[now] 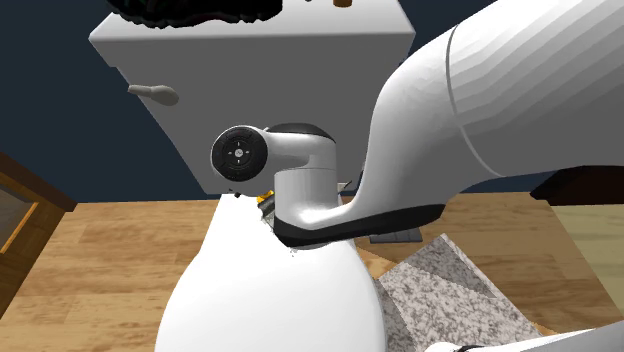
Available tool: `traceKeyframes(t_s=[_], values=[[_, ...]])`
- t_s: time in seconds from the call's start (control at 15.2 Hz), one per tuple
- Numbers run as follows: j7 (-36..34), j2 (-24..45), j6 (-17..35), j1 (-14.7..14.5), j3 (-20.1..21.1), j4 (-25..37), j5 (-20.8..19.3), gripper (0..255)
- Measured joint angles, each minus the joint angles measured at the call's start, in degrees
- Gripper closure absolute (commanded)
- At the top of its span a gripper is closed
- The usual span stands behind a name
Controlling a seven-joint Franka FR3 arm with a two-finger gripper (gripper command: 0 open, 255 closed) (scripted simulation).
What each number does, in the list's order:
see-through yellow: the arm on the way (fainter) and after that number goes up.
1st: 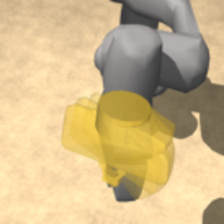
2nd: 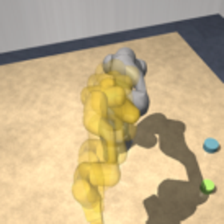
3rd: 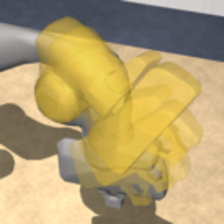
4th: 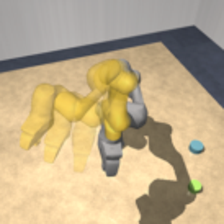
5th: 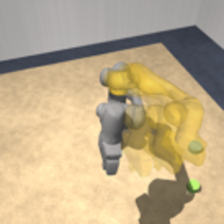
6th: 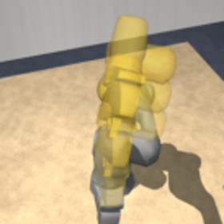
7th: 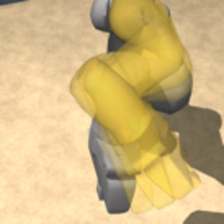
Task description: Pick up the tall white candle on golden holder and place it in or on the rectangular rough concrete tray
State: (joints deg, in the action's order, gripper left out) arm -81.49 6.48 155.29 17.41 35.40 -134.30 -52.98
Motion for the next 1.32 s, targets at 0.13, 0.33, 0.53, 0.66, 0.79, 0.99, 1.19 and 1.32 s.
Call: traceKeyframes(t_s=[0.13, 0.33, 0.53, 0.66, 0.79, 0.99, 1.19, 1.32], values=[[0.0, 0.0, 0.01, -0.01, 0.01, -0.01, 0.01, 255], [0.65, -0.34, -0.09, 0.1, 0.17, -0.01, 0.75, 255], [3.86, -2.13, -0.55, 0.56, 0.88, -0.13, 4.55, 255], [6.54, -3.61, -1.04, 0.8, 1.37, -0.18, 7.77, 255], [9.33, -5.25, -1.37, 1.03, 1.64, -0.39, 10.99, 255], [12.95, -7.49, -2.38, 0.86, 1.94, -0.36, 15.52, 255], [16.64, -9.46, -3.6, 0.55, 1.82, 0.06, 19.78, 255], [18.88, -10.78, -4.45, 0.23, 1.6, 0.28, 22.37, 255]])
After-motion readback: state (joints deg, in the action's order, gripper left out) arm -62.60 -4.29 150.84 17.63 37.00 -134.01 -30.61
